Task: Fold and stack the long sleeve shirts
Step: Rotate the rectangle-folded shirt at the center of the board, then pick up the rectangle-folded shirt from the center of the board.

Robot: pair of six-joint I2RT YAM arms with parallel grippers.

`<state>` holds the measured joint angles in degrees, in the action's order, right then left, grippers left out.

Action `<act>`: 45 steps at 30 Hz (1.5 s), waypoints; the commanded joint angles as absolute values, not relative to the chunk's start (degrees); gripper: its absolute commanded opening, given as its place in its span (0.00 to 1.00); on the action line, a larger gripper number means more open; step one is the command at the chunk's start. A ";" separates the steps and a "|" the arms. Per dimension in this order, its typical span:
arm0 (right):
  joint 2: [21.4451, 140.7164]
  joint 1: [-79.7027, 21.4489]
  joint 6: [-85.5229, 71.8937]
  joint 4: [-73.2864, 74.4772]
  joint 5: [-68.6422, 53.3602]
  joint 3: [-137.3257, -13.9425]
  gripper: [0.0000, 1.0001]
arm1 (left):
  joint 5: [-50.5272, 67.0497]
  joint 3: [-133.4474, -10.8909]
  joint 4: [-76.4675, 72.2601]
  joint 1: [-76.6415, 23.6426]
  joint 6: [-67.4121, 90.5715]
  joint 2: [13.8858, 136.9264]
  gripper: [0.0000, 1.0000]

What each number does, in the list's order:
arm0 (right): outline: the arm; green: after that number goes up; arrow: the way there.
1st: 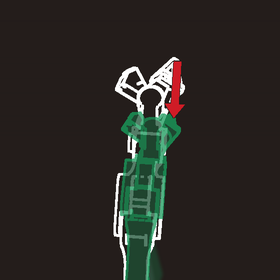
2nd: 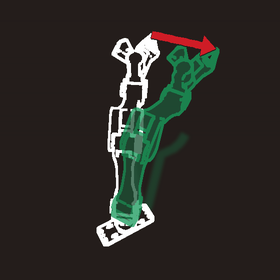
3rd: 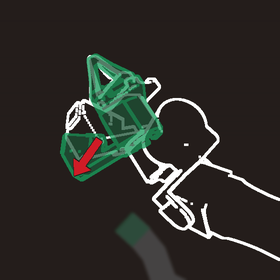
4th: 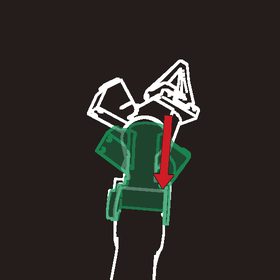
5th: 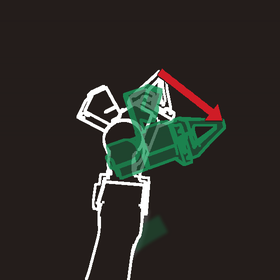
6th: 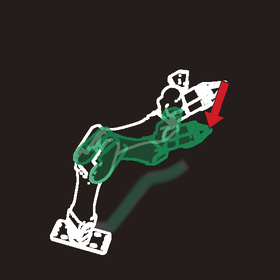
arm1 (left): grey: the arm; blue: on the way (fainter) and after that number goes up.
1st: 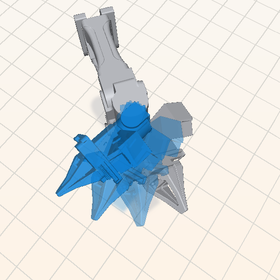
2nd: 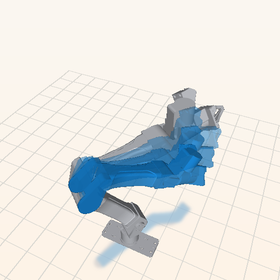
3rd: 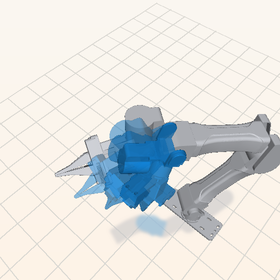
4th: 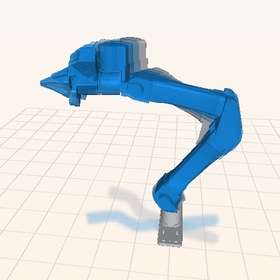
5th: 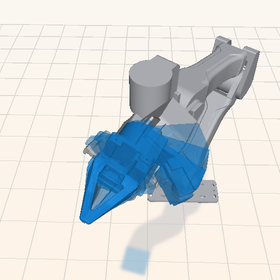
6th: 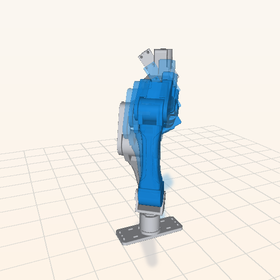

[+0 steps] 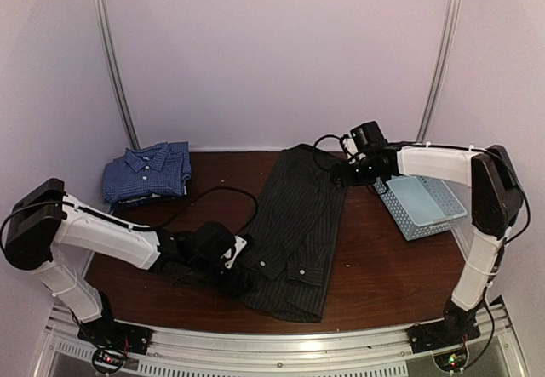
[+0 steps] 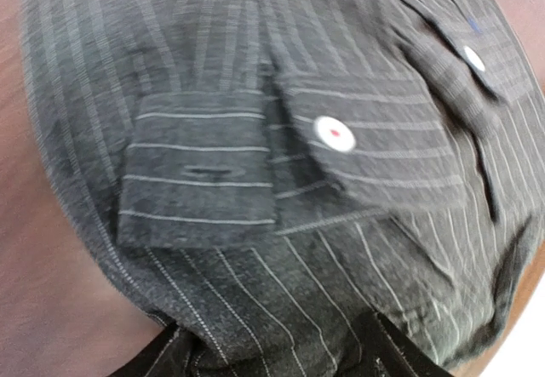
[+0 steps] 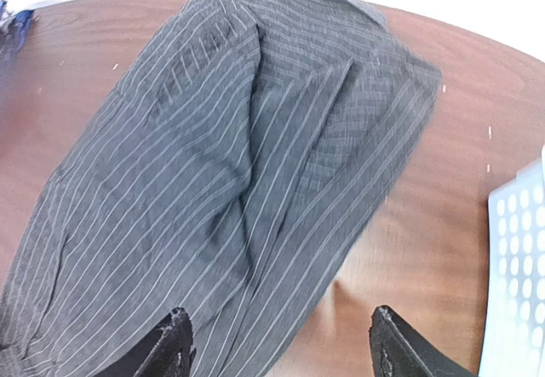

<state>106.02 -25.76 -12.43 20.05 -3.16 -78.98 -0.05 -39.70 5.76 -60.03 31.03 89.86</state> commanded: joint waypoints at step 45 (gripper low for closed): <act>66.89 -46.75 -25.40 17.62 -7.71 -34.53 0.69 | 1.81 -36.39 -0.26 -69.74 11.99 90.18 0.34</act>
